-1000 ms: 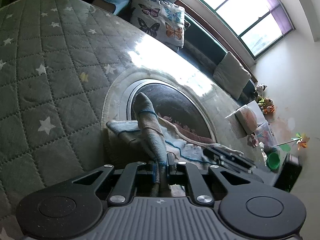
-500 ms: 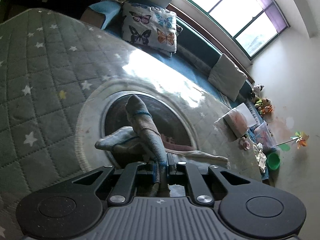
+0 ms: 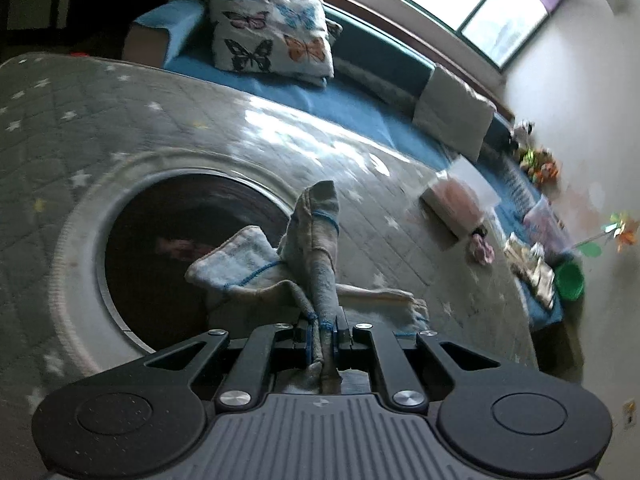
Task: Fold clothes
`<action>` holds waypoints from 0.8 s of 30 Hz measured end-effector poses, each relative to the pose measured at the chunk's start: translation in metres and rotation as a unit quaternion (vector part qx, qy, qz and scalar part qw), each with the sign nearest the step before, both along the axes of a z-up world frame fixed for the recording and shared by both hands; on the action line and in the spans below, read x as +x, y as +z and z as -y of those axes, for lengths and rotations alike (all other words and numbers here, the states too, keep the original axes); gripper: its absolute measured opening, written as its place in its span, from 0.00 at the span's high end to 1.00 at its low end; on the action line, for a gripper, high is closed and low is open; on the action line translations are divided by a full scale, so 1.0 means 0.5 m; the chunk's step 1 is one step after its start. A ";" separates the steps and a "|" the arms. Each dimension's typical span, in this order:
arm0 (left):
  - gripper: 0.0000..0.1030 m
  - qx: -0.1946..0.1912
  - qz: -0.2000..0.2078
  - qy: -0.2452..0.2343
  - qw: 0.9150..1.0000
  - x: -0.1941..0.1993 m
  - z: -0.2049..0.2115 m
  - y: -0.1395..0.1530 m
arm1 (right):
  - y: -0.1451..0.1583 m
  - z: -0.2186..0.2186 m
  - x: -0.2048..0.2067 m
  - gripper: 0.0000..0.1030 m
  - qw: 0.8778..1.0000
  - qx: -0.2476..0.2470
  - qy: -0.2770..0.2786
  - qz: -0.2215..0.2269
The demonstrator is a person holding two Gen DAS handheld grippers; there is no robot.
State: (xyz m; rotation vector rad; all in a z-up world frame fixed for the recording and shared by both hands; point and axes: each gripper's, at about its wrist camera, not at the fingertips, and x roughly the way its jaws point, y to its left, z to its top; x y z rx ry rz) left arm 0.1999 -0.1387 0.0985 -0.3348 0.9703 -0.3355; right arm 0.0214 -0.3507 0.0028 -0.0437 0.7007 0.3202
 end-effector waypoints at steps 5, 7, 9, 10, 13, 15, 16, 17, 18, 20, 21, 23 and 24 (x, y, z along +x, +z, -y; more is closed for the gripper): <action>0.91 0.027 -0.022 -0.014 0.999 0.012 0.107 -0.034 | 0.000 0.091 -0.006 0.59 0.998 0.020 -0.052 0.001; 0.91 0.035 -0.030 -0.020 0.999 0.015 0.144 -0.049 | -0.008 0.112 -0.008 0.59 0.998 0.032 -0.061 -0.004; 0.91 0.038 -0.035 -0.028 0.998 0.018 0.179 -0.063 | -0.017 0.129 -0.008 0.59 0.997 0.038 -0.073 -0.009; 0.91 0.040 -0.033 -0.034 0.998 0.018 0.191 -0.070 | -0.021 0.136 -0.010 0.59 0.996 0.040 -0.077 -0.010; 0.88 0.032 -0.042 -0.069 0.996 0.018 0.227 -0.094 | -0.028 0.149 -0.015 0.59 0.995 0.048 -0.084 -0.014; 0.81 0.015 -0.050 -0.090 0.995 0.017 0.238 -0.107 | -0.029 0.153 -0.021 0.58 0.995 0.049 -0.083 -0.014; 0.78 0.008 -0.049 -0.098 0.994 0.015 0.242 -0.110 | -0.030 0.153 -0.023 0.58 0.995 0.048 -0.084 -0.015; 0.76 0.001 -0.045 -0.101 0.994 0.014 0.244 -0.109 | -0.030 0.155 -0.026 0.58 0.995 0.048 -0.085 -0.015; 0.74 -0.009 -0.041 -0.106 0.993 0.012 0.244 -0.109 | -0.031 0.158 -0.027 0.58 0.995 0.049 -0.086 -0.017; 0.70 -0.037 -0.037 -0.123 0.991 0.011 0.240 -0.105 | -0.033 0.163 -0.029 0.58 0.994 0.050 -0.090 -0.020; 0.70 -0.048 -0.035 -0.128 0.990 0.011 0.235 -0.101 | -0.033 0.165 -0.030 0.58 0.994 0.048 -0.093 -0.021; 0.68 -0.060 -0.024 -0.144 0.987 0.006 0.228 -0.087 | -0.031 0.171 -0.032 0.58 0.994 0.050 -0.096 -0.024; 0.67 -0.058 -0.016 -0.147 0.987 0.001 0.226 -0.078 | -0.029 0.177 -0.034 0.58 0.993 0.052 -0.098 -0.026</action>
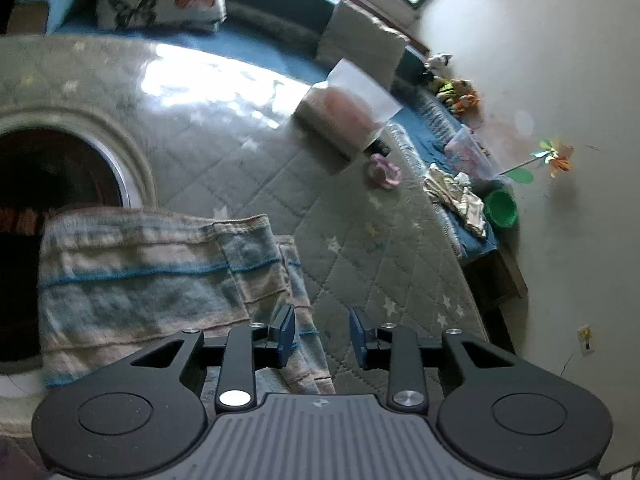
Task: Fold clothes
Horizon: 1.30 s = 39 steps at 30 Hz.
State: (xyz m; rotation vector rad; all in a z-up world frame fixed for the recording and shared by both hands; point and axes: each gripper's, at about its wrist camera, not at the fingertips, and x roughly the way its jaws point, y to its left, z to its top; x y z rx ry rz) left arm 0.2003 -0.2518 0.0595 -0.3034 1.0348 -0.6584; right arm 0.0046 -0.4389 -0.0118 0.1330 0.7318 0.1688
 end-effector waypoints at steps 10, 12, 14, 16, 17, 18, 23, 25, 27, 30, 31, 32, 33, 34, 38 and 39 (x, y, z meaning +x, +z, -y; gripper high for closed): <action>0.60 0.064 0.059 0.009 0.996 -0.034 -0.118 0.016 | 0.058 0.043 0.052 0.59 0.999 0.043 0.002 0.018; 0.59 0.082 0.056 0.019 0.995 -0.041 -0.144 0.001 | 0.052 0.039 0.091 0.60 0.998 0.053 0.008 0.016; 0.59 0.095 0.049 0.031 0.994 -0.046 -0.173 -0.017 | 0.043 0.030 0.127 0.60 0.998 0.054 0.011 0.015; 0.59 0.104 0.042 0.043 0.993 -0.051 -0.201 -0.032 | 0.027 0.013 0.169 0.60 0.999 0.039 0.013 0.014; 0.59 0.107 0.037 0.049 0.992 -0.052 -0.214 -0.040 | 0.018 0.009 0.188 0.60 0.999 0.042 0.013 0.009; 0.59 0.108 0.034 0.055 0.992 -0.056 -0.229 -0.046 | 0.009 0.006 0.207 0.63 0.999 0.046 0.011 0.002; 0.59 0.113 0.025 0.078 0.990 -0.055 -0.276 -0.071 | -0.015 -0.010 0.253 0.76 0.999 0.036 0.002 -0.004; 0.59 0.114 0.021 0.084 0.990 -0.052 -0.283 -0.080 | -0.019 -0.013 0.257 0.80 0.999 0.040 0.000 -0.004; 0.59 0.112 0.017 0.086 0.990 -0.047 -0.282 -0.090 | -0.017 -0.016 0.256 0.91 0.999 0.038 -0.003 0.000; 0.59 0.112 0.016 0.085 0.990 -0.044 -0.276 -0.097 | -0.001 -0.026 0.248 0.94 0.999 0.030 0.000 0.013; 0.58 0.113 0.017 0.084 0.990 -0.044 -0.273 -0.097 | 0.009 -0.031 0.244 0.94 0.999 0.028 0.004 0.021; 0.57 0.113 0.018 0.083 0.990 -0.044 -0.271 -0.096 | 0.021 -0.034 0.238 0.94 0.999 0.028 0.008 0.032; 0.57 0.114 0.020 0.082 0.990 -0.043 -0.267 -0.096 | 0.034 -0.035 0.233 0.94 0.999 0.027 0.010 0.042; 0.57 0.116 0.022 0.080 0.990 -0.044 -0.264 -0.096 | 0.046 -0.034 0.229 0.94 0.998 0.027 0.008 0.052; 0.56 0.120 0.023 0.074 0.990 -0.044 -0.257 -0.100 | 0.066 -0.010 0.224 0.94 0.997 0.032 -0.014 0.072; 0.56 0.121 0.022 0.073 0.990 -0.044 -0.255 -0.101 | 0.059 0.000 0.228 0.94 0.997 0.038 -0.023 0.065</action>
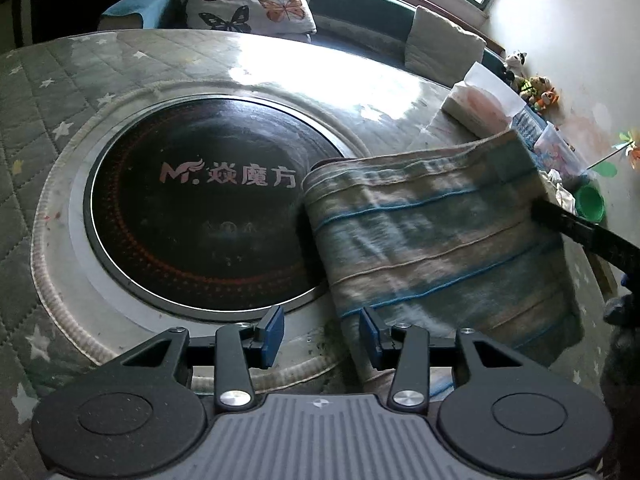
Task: Fold clothes
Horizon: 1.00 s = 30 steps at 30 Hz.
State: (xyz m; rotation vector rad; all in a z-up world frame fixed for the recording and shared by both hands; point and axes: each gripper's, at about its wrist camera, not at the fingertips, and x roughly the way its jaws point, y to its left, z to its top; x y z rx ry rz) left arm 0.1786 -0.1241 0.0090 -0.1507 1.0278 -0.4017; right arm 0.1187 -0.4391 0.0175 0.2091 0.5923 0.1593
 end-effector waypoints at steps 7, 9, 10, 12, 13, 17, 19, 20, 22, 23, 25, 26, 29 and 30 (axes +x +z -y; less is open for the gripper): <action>0.54 0.015 0.013 -0.015 1.000 -0.009 0.007 0.011 | -0.066 0.046 0.017 0.89 0.998 0.018 -0.034 -0.057; 0.52 0.020 0.026 -0.029 0.999 -0.021 0.013 0.022 | -0.054 0.056 0.001 0.88 0.998 0.014 -0.035 -0.049; 0.50 0.022 0.032 -0.036 0.999 -0.029 0.017 0.028 | -0.047 0.060 -0.006 0.88 0.998 0.009 -0.035 -0.046; 0.50 0.024 0.040 -0.051 0.998 -0.046 0.023 0.037 | -0.030 0.069 -0.027 0.87 0.999 0.012 -0.023 -0.040; 0.50 0.024 0.044 -0.060 0.997 -0.056 0.027 0.040 | -0.021 0.068 -0.040 0.87 0.999 0.015 -0.011 -0.037; 0.50 0.035 0.067 -0.098 0.992 -0.101 0.054 0.049 | -0.009 0.050 -0.086 0.87 0.998 0.013 0.048 -0.033; 0.50 0.046 0.078 -0.118 0.989 -0.120 0.071 0.045 | -0.019 0.039 -0.101 0.87 0.997 0.004 0.064 -0.043; 0.50 0.054 0.081 -0.124 0.988 -0.126 0.077 0.040 | -0.029 0.036 -0.108 0.87 0.997 0.001 0.066 -0.050; 0.50 0.070 0.086 -0.134 0.985 -0.137 0.086 0.029 | -0.051 0.034 -0.117 0.87 0.996 0.004 0.064 -0.068; 0.50 0.078 0.087 -0.135 0.984 -0.141 0.087 0.024 | -0.062 0.035 -0.122 0.87 0.995 0.008 0.060 -0.076; 0.51 0.082 0.098 -0.143 0.981 -0.152 0.082 0.027 | -0.068 0.041 -0.137 0.87 0.995 0.014 0.055 -0.077; 0.51 0.083 0.106 -0.148 0.980 -0.159 0.078 0.031 | -0.064 0.047 -0.146 0.87 0.996 0.021 0.052 -0.073; 0.50 0.087 0.136 -0.173 0.972 -0.187 0.068 0.045 | -0.051 0.071 -0.164 0.85 0.997 0.040 0.032 -0.063; 0.50 0.092 0.146 -0.183 0.968 -0.196 0.071 0.046 | -0.052 0.078 -0.166 0.82 0.997 0.043 0.027 -0.065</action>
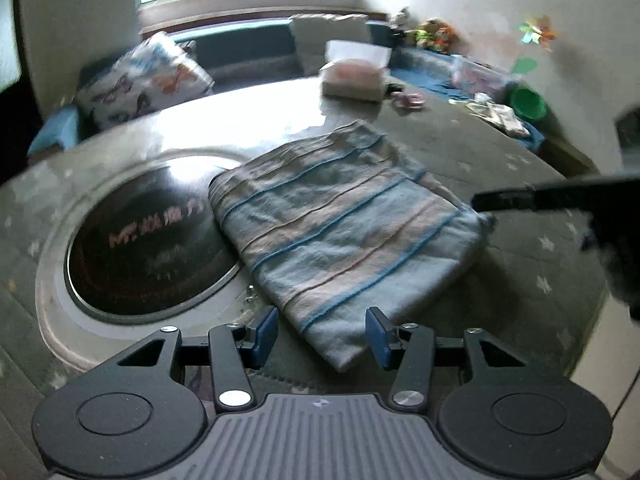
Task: Fold clothes
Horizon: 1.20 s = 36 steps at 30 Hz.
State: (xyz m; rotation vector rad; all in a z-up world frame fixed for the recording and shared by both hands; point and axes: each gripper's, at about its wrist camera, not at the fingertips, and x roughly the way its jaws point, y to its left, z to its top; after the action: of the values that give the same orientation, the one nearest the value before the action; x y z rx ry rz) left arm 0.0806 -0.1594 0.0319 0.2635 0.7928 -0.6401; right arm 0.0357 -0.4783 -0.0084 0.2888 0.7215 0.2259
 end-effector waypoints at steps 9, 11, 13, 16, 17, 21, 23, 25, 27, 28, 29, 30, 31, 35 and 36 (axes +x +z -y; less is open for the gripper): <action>0.67 0.058 0.073 -0.063 0.994 -0.044 0.039 -0.031 | -0.019 0.024 -0.003 0.87 0.999 0.043 -0.015 -0.021; 0.86 0.065 0.087 -0.074 0.991 -0.052 0.042 -0.035 | -0.008 0.022 -0.006 0.90 0.999 0.042 -0.013 -0.015; 0.95 0.066 0.095 -0.078 0.990 -0.057 0.041 -0.033 | 0.002 0.019 -0.009 0.91 0.999 0.042 -0.010 -0.009; 0.98 0.057 0.108 -0.068 0.990 -0.063 0.029 -0.016 | 0.017 0.012 -0.019 0.92 0.999 0.046 -0.003 0.000; 0.98 0.053 0.110 -0.064 0.990 -0.064 0.023 -0.010 | 0.016 0.010 -0.022 0.92 0.999 0.046 -0.001 0.000; 0.98 0.060 0.099 -0.060 0.991 -0.063 0.010 -0.022 | -0.030 0.010 -0.021 0.92 0.998 0.059 -0.003 -0.034; 0.99 0.066 0.089 -0.058 0.992 -0.063 0.007 -0.033 | -0.051 0.005 -0.024 0.91 0.997 0.062 -0.001 -0.046; 0.99 0.067 0.085 -0.061 0.992 -0.066 -0.002 -0.034 | -0.046 0.001 -0.030 0.90 0.997 0.057 0.007 -0.044; 0.99 0.062 0.078 -0.058 0.993 -0.065 -0.012 -0.031 | -0.042 -0.006 -0.033 0.90 0.997 0.050 0.015 -0.049; 0.99 0.058 0.071 -0.057 0.994 -0.061 -0.016 -0.030 | -0.043 -0.009 -0.035 0.90 0.997 0.048 0.022 -0.054; 0.99 0.054 0.062 -0.057 0.995 -0.057 -0.020 -0.029 | -0.042 -0.011 -0.035 0.90 0.997 0.045 0.029 -0.058; 0.98 0.048 0.051 -0.058 0.996 -0.053 -0.025 -0.028 | -0.038 -0.014 -0.036 0.89 0.997 0.039 0.034 -0.059; 0.96 0.043 0.041 -0.055 0.997 -0.048 -0.032 -0.025 | -0.032 -0.016 -0.034 0.87 0.997 0.031 0.038 -0.060; 0.89 0.021 0.030 -0.037 0.999 -0.023 -0.066 0.004 | 0.005 -0.010 -0.014 0.81 0.998 0.004 0.041 -0.039; 0.84 0.015 0.033 -0.031 0.999 -0.016 -0.072 0.013 | 0.016 -0.009 -0.007 0.81 0.999 -0.003 0.041 -0.031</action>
State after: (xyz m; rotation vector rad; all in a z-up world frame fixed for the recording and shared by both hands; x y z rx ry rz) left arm 0.0724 -0.1234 0.0386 0.3364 0.7330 -0.6753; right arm 0.0319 -0.4737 -0.0005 0.2620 0.7958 0.2939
